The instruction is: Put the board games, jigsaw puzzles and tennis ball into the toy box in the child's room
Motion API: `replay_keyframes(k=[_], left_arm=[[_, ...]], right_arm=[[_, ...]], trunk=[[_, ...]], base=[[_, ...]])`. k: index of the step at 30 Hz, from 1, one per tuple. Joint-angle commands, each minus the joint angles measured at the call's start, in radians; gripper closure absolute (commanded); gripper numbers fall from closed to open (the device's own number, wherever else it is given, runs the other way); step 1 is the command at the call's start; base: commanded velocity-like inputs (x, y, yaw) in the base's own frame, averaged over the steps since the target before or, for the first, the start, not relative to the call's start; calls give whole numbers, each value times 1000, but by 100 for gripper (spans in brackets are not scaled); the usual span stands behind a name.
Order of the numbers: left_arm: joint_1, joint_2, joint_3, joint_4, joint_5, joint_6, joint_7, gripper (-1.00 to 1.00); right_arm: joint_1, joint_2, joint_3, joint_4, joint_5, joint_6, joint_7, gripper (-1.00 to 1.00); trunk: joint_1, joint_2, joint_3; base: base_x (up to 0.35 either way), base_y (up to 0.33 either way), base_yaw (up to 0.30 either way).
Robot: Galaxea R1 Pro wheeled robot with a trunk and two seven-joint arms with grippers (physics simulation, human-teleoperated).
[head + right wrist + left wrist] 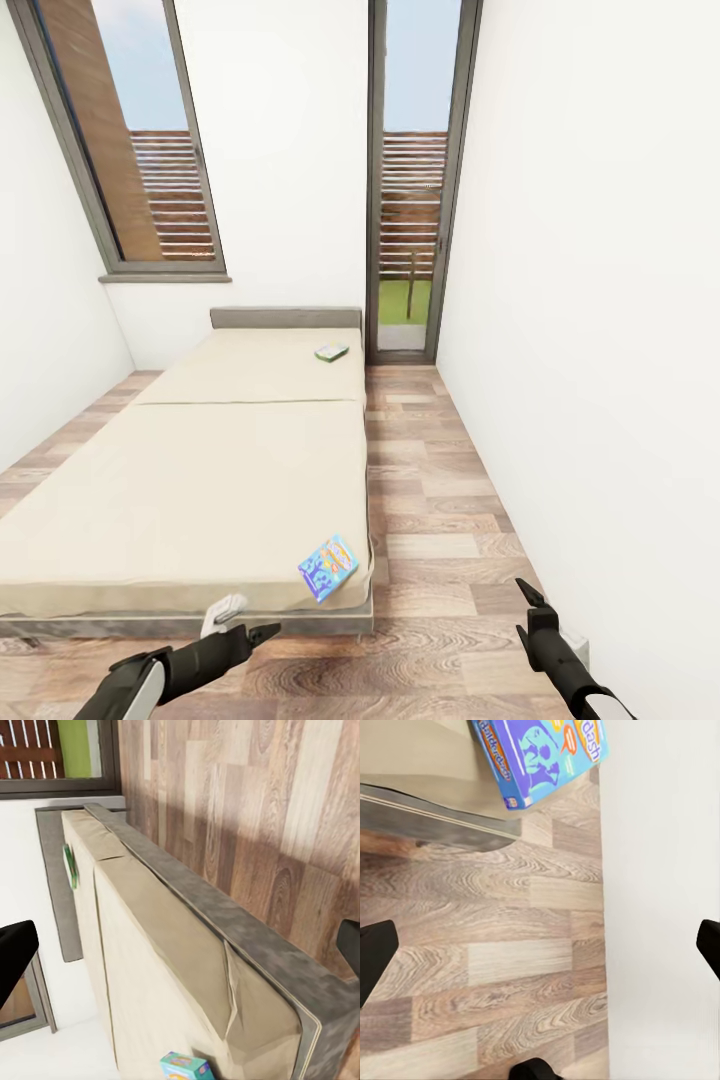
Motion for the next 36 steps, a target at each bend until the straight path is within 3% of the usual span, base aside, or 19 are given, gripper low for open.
replay_keyframes(k=[1, 8, 12, 16, 17, 23, 36], left_arm=[[-1, 1, 3, 0, 7, 9, -3, -100], [-5, 7, 8, 2, 31, 22, -42, -100], [-25, 17, 25, 2, 81, 62, -107, -100], [-43, 46, 44, 2, 119, 127, -167, -100], [-49, 65, 52, 2, 131, 159, -192, -100], [-58, 106, 74, 2, 157, 217, -262, -100], [-60, 117, 92, 2, 233, 235, -305, -100]], right_arm=[[-1, 0, -5, 0, -7, 9, 2, -100], [-1, 1, -3, -9, -6, 9, 15, -100], [-1, 1, 5, -25, -6, 5, 43, -100], [-1, 1, 41, -32, -5, -11, 61, -100], [-1, 1, 65, -34, -6, -23, 69, -100], [-1, 1, 125, -37, -8, -69, 99, -100], [0, 0, 152, -54, -10, -79, 167, -100]], trunk=[[4, -8, -4], [31, -57, -26], [46, -85, -39], [61, -113, -51], [65, -120, -54], [88, -162, -73], [138, -253, -114]], base=[[0, 0, 0], [0, 0, 0], [0, 0, 0], [0, 0, 0], [0, 0, 0], [0, 0, 0], [0, 0, 0]])
